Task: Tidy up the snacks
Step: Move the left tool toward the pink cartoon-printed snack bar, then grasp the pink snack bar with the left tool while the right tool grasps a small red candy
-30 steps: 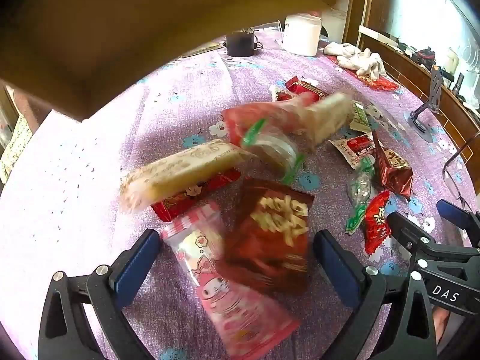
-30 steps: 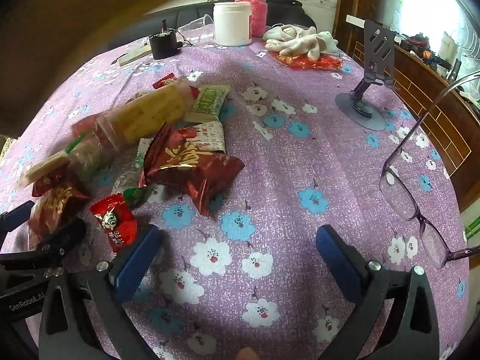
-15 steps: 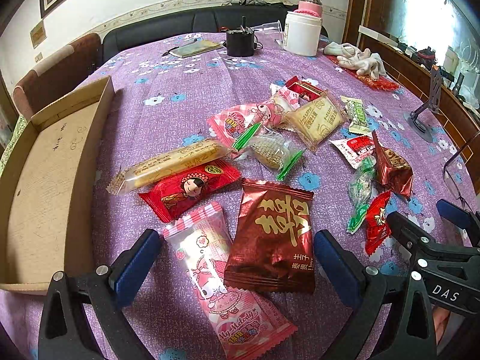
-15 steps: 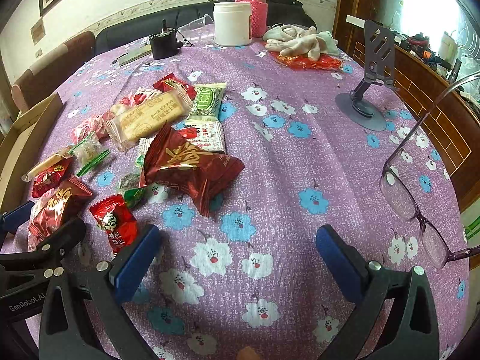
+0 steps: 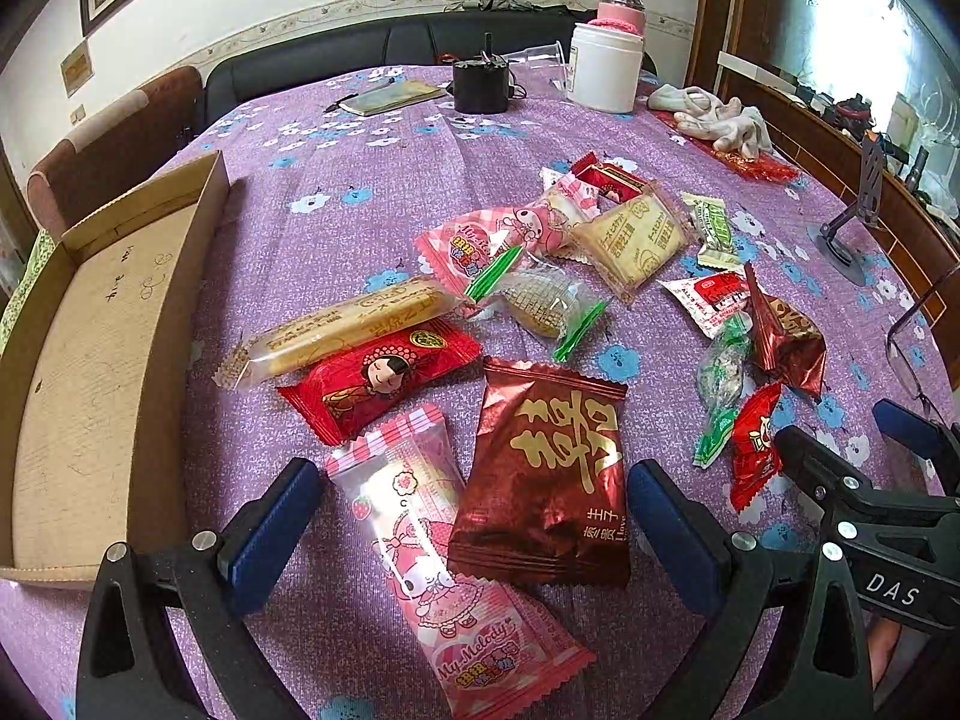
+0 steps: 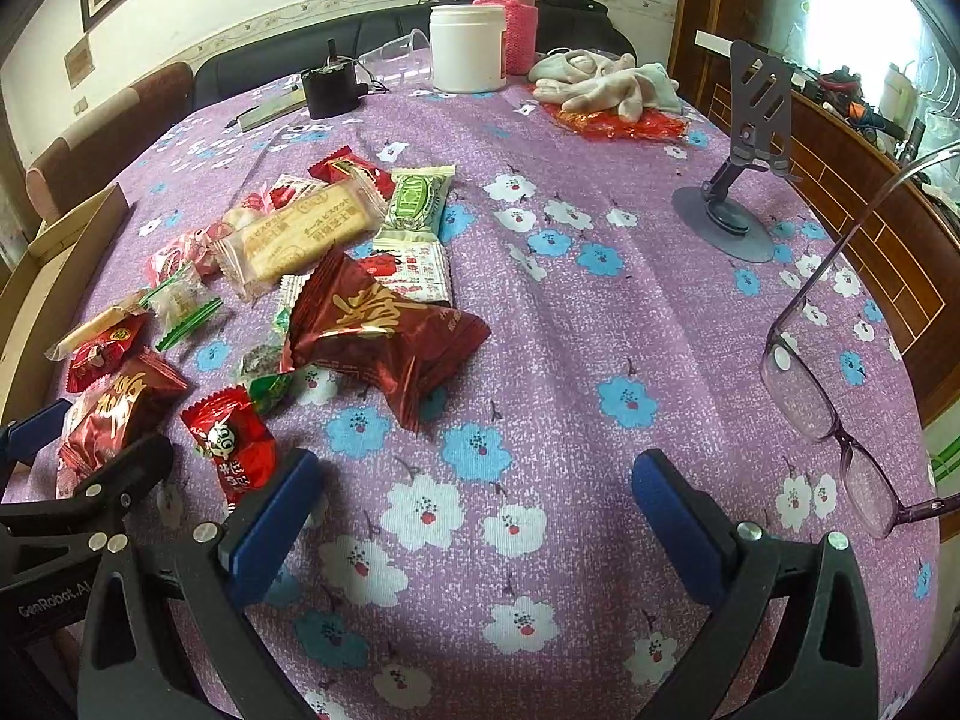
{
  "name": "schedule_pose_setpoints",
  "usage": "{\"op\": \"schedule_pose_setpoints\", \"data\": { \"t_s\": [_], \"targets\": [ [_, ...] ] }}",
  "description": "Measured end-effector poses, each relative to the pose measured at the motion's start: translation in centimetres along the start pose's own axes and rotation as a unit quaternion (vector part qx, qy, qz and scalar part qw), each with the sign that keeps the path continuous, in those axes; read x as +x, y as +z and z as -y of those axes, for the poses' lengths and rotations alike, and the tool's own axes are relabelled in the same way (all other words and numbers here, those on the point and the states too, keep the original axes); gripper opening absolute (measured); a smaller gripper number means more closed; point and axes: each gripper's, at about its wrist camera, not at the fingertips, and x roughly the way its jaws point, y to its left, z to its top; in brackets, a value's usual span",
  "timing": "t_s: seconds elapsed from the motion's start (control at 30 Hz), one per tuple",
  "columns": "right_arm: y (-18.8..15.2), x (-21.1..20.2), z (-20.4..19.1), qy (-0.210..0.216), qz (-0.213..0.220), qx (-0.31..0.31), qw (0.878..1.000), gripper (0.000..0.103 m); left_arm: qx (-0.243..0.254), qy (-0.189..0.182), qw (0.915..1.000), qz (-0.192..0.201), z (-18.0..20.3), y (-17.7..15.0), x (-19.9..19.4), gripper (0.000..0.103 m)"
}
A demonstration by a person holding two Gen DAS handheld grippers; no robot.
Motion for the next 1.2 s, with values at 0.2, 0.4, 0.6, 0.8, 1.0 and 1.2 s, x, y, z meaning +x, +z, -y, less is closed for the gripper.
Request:
{"op": "schedule_pose_setpoints", "data": {
  "t_s": [0.2, 0.4, 0.6, 0.8, 1.0, 1.2],
  "targets": [
    [0.1, -0.1, 0.0, 0.016, -0.007, -0.02, 1.0, 0.103, 0.016, -0.02, 0.9994, -0.022, -0.3, -0.5, -0.3, 0.102],
    [-0.6, -0.9, -0.1, 0.047, -0.016, -0.042, 0.998, 0.103, -0.006, -0.081, 0.9967, -0.006, -2.6, -2.5, -2.5, 0.102],
    [-1.2, -2.8, 0.6, 0.089, -0.004, -0.033, 0.995, 0.103, -0.032, -0.102, 0.994, 0.023, -4.8, -3.6, -4.5, 0.085],
    [-0.9, -4.6, -1.3, 0.118, 0.015, -0.063, 0.991, 0.068, -0.012, -0.099, 0.9949, 0.013, -4.6, -3.3, -5.4, 0.079],
    [0.0, -2.8, -2.9, 0.149, -0.038, -0.045, 0.987, 0.049, -0.019, -0.115, 0.9932, 0.0, -4.2, -3.5, -5.0, 0.069],
    [1.0, -1.7, -4.3, 0.138, -0.034, -0.05, 0.989, 0.049, -0.026, -0.113, 0.9932, -0.008, -3.8, -3.2, -4.7, 0.054]
  ]
}}
